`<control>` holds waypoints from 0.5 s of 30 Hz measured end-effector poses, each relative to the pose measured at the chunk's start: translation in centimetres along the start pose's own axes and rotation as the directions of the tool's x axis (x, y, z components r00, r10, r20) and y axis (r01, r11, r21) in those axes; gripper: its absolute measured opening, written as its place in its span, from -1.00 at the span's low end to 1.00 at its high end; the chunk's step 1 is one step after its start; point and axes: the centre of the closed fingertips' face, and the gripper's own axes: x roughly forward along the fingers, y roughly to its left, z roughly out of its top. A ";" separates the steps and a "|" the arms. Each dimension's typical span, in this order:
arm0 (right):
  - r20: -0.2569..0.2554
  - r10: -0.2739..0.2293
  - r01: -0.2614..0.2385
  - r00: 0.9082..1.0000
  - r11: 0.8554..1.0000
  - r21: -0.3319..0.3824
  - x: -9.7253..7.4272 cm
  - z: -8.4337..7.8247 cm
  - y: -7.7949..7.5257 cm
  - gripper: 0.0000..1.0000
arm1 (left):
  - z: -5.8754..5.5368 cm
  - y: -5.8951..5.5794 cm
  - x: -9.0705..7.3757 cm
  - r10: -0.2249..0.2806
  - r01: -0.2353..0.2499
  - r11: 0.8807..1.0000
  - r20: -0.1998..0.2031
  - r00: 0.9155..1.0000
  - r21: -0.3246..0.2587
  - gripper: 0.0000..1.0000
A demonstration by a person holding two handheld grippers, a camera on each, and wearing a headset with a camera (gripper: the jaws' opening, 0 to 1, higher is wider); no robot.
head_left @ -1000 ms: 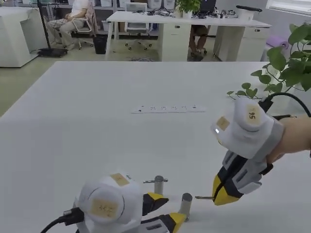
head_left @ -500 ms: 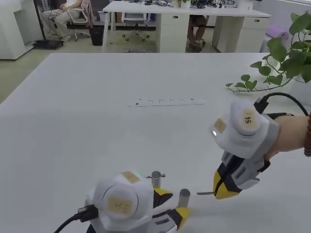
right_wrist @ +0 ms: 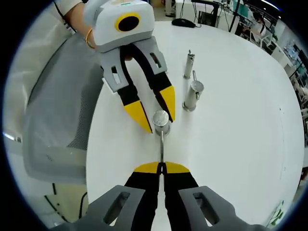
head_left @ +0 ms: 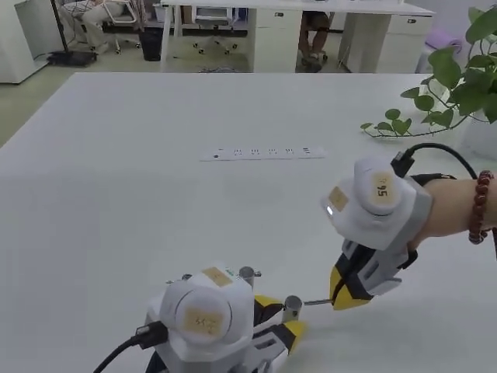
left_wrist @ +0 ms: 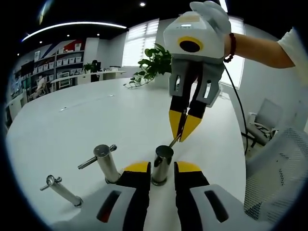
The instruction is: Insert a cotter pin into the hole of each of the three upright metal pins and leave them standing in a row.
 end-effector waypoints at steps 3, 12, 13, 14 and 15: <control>0.001 0.002 -0.002 1.000 1.000 -0.008 0.1 0.1 -0.1 -0.93 | -0.1 0.2 0.1 0.008 -0.008 1.000 -0.005 1.000 0.014 -0.75; -0.006 0.003 -0.003 1.000 0.999 -0.038 0.3 0.3 -0.2 -0.93 | -0.2 0.2 0.3 -0.007 0.007 1.000 -0.008 1.000 0.004 -0.75; -0.007 0.004 -0.004 1.000 0.999 -0.041 0.2 0.3 -0.2 -0.93 | -0.2 0.2 0.3 -0.009 0.009 1.000 -0.009 1.000 0.002 -0.75; -0.008 0.002 -0.003 1.000 0.999 -0.044 0.2 0.3 -0.2 -0.93 | -0.2 0.2 0.3 -0.011 0.011 1.000 -0.009 1.000 0.001 -0.75; -0.008 0.003 -0.003 1.000 0.999 -0.044 0.2 0.3 -0.2 -0.93 | -0.2 0.2 0.3 -0.013 0.013 1.000 -0.009 1.000 0.000 -0.75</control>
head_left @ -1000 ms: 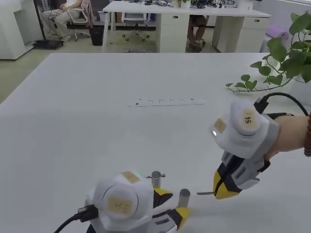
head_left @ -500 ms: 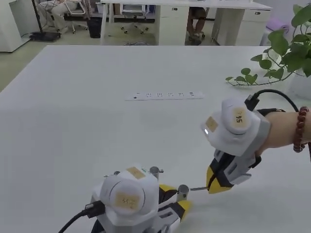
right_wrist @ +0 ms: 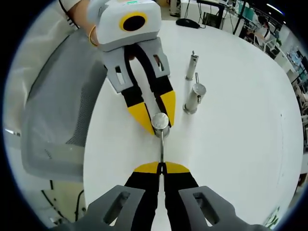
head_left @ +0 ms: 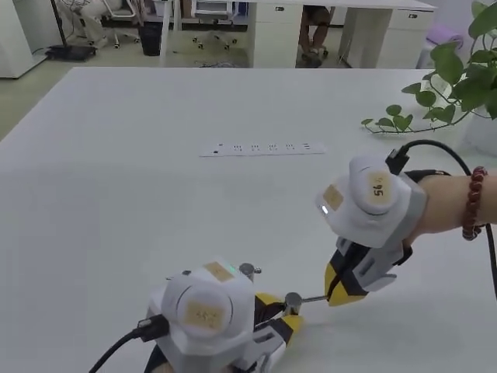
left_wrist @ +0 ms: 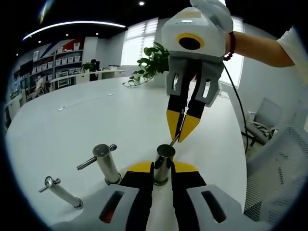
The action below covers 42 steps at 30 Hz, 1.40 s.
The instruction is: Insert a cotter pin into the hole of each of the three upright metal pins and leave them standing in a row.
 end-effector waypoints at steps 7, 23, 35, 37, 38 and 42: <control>0.010 -0.004 0.004 1.000 1.000 -0.008 -0.3 0.1 0.0 -0.93 | 0.0 0.0 0.0 -0.008 0.008 1.000 -0.001 1.000 -0.001 -0.76; 0.034 -0.010 0.012 0.999 0.997 -0.072 -0.2 1.2 -0.1 -0.93 | 0.0 0.0 0.1 -0.023 0.023 1.000 0.001 1.000 0.019 -0.76; 0.045 -0.010 0.014 0.999 0.996 -0.088 0.1 2.0 0.0 -0.93 | -0.1 -0.1 0.0 -0.028 0.028 1.000 0.002 1.000 0.014 -0.76; 0.048 -0.008 0.012 0.999 0.996 -0.087 0.1 2.2 0.0 -0.93 | -0.1 -0.1 0.0 -0.028 0.028 1.000 0.003 1.000 0.013 -0.76; 0.048 -0.010 0.014 0.999 0.996 -0.086 0.2 2.3 0.0 -0.93 | -0.1 -0.1 0.0 -0.027 0.027 1.000 0.003 1.000 0.010 -0.76; 0.058 -0.010 0.014 0.998 0.997 -0.082 0.3 2.8 0.0 -0.93 | -0.1 -0.1 0.0 -0.024 0.024 1.000 0.005 1.000 -0.002 -0.75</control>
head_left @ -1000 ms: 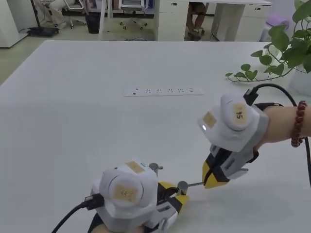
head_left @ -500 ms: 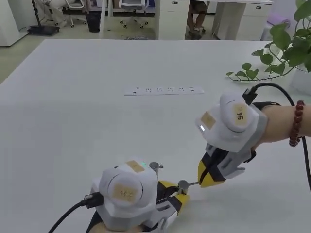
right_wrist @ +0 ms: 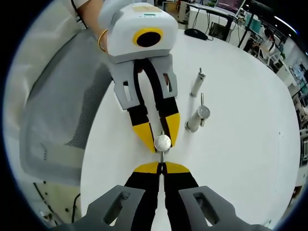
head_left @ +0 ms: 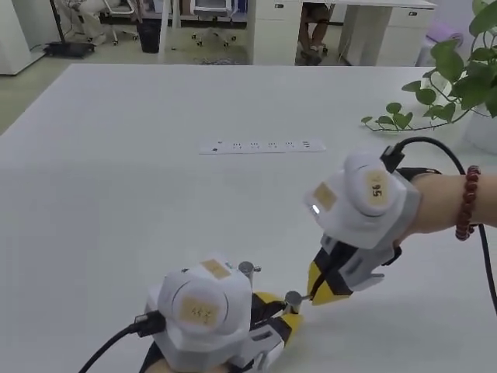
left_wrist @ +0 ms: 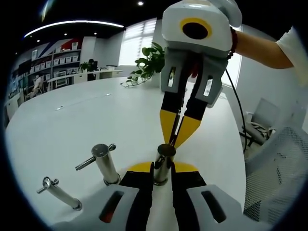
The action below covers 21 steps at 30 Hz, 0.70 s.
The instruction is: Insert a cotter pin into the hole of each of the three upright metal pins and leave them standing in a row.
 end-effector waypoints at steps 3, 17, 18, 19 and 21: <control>0.006 -0.001 0.000 1.000 1.000 0.006 0.1 0.3 0.0 -0.92 | 0.0 0.0 0.0 0.000 0.000 1.000 0.002 1.000 -0.006 -0.75; 0.055 -0.029 0.024 0.998 0.996 0.086 -0.2 1.0 -0.3 -0.72 | 0.0 0.0 0.0 0.007 -0.007 1.000 0.002 1.000 -0.006 -0.75; 0.056 -0.030 0.024 0.998 0.996 0.090 -0.3 0.9 -0.3 -0.72 | 0.0 0.0 0.1 0.007 -0.007 1.000 0.001 1.000 -0.008 -0.75; 0.059 -0.030 0.024 0.998 0.995 0.095 -0.5 0.8 -0.2 -0.72 | -0.1 0.1 0.1 0.008 -0.008 1.000 0.001 1.000 -0.011 -0.75; 0.058 -0.031 0.025 0.998 0.995 0.099 -0.6 0.6 -0.1 -0.72 | -0.2 0.1 0.1 0.011 -0.011 1.000 -0.003 1.000 -0.004 -0.75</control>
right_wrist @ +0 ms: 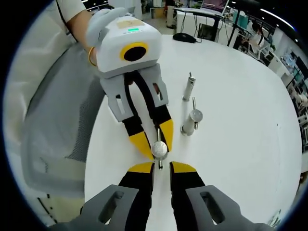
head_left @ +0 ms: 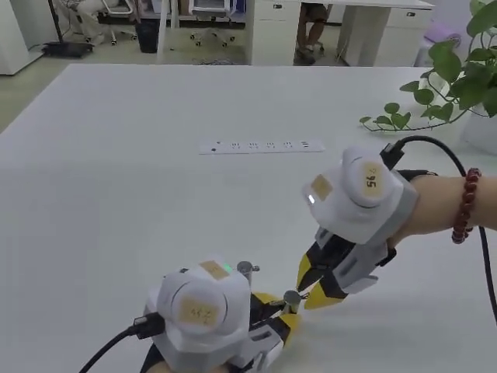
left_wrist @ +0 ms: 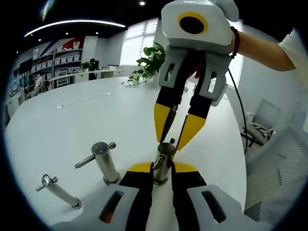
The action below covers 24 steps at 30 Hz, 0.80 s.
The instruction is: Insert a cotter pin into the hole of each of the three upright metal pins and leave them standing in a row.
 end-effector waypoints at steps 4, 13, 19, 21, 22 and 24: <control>-0.011 -0.001 0.001 1.000 1.000 -0.005 -0.2 -0.5 0.1 -0.74 | -0.6 0.1 0.0 0.008 -0.008 1.000 -0.022 1.000 0.007 -0.75; 0.004 0.003 -0.003 1.000 1.000 -0.029 -0.1 -0.2 0.2 -0.89 | -0.8 0.1 0.0 0.013 -0.012 1.000 -0.026 1.000 0.006 -0.76; 0.004 0.003 -0.003 1.000 0.999 -0.042 0.0 0.0 0.2 -0.89 | -1.0 0.2 0.1 0.007 -0.007 1.000 -0.031 0.999 -0.009 -0.76; 0.008 0.004 -0.003 1.000 0.999 -0.040 0.1 0.1 0.2 -0.89 | -1.0 0.2 0.1 0.006 -0.007 1.000 -0.032 0.999 -0.011 -0.76; 0.009 0.004 -0.004 1.000 0.999 -0.039 0.1 0.1 0.2 -0.89 | -1.0 0.2 0.1 0.006 -0.006 1.000 -0.031 0.999 -0.014 -0.76; 0.012 0.001 -0.001 1.000 0.999 -0.039 0.2 0.3 0.2 -0.89 | -1.0 0.2 0.1 0.005 -0.006 1.000 -0.031 1.000 -0.016 -0.76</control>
